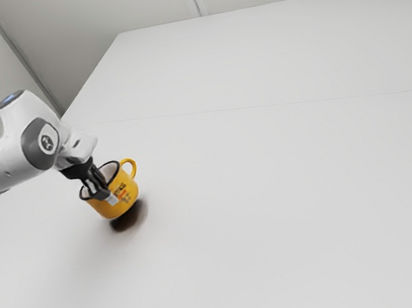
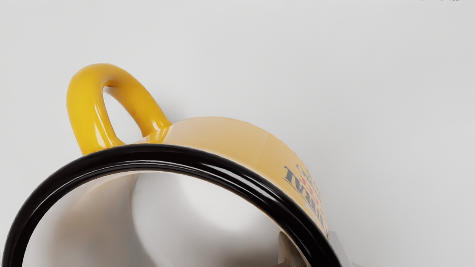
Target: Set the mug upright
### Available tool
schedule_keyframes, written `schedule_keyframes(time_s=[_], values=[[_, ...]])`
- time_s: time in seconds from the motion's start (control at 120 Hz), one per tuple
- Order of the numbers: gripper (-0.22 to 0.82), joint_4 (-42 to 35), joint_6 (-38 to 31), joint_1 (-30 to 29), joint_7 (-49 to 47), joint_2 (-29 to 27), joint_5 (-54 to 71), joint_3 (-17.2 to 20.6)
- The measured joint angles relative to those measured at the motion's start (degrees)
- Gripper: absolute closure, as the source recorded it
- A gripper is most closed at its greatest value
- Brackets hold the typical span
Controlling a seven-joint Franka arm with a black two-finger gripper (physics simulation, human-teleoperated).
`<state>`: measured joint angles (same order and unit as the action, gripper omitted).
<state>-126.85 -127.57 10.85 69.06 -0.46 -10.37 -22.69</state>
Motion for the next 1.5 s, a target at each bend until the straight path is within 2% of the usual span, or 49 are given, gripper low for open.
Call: schedule_keyframes(time_s=[0.233, 0.525, 0.733, 0.9, 1.15, 1.5], values=[[0.78, -4.97, -6.25, 1.41, -0.33, -2.2, 1.8, 2.23], [0.78, -8.01, -9.2, -1.1, -0.67, -2.35, 2.31, 2.62], [0.35, -8.08, -9.36, -0.24, -0.19, -2.24, 2.04, 2.65], [0.16, -7.38, -9.14, -0.39, -1.83, -2.59, 1.9, 2.73], [0.05, -1.2, -1.58, -0.75, -16.62, -3.96, 3.65, 2.99], [0.01, 18.28, 15.96, -0.59, -36.58, -4.98, 8.82, 8.44]])
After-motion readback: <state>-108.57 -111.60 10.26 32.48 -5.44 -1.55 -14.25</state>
